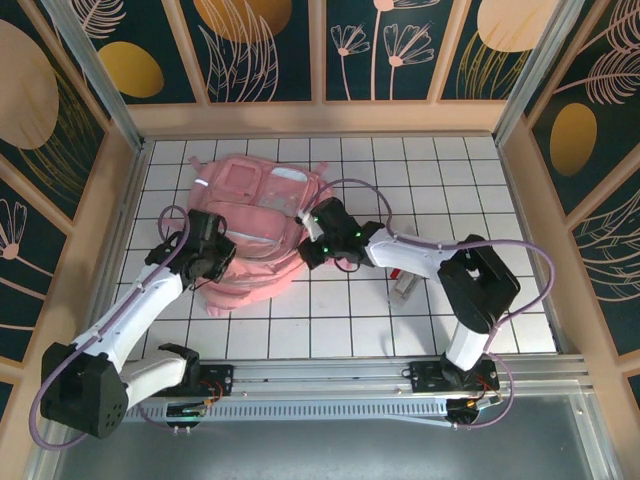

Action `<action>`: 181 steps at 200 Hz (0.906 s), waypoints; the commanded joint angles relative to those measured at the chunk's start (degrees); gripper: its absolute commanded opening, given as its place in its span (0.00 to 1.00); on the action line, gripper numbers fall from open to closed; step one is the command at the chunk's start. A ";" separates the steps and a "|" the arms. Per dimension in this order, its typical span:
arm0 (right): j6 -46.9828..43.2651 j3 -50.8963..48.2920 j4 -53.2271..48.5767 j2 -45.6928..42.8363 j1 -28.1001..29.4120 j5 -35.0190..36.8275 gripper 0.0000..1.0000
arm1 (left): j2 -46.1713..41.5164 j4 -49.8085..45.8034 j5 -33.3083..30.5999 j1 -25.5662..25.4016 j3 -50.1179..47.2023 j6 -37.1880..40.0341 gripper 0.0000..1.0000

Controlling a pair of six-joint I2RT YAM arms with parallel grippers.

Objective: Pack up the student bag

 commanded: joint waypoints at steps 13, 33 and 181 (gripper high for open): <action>-1.99 -0.40 -0.56 0.39 -5.36 9.56 0.00 | 4.20 -5.31 6.47 3.76 2.15 13.10 0.00; -3.55 1.54 3.72 3.07 -6.37 10.84 0.00 | 5.18 -5.41 8.30 3.83 2.74 14.90 0.00; -4.40 3.03 1.56 -0.66 -13.67 -3.64 0.37 | 2.47 -23.50 6.32 3.81 16.14 28.43 0.54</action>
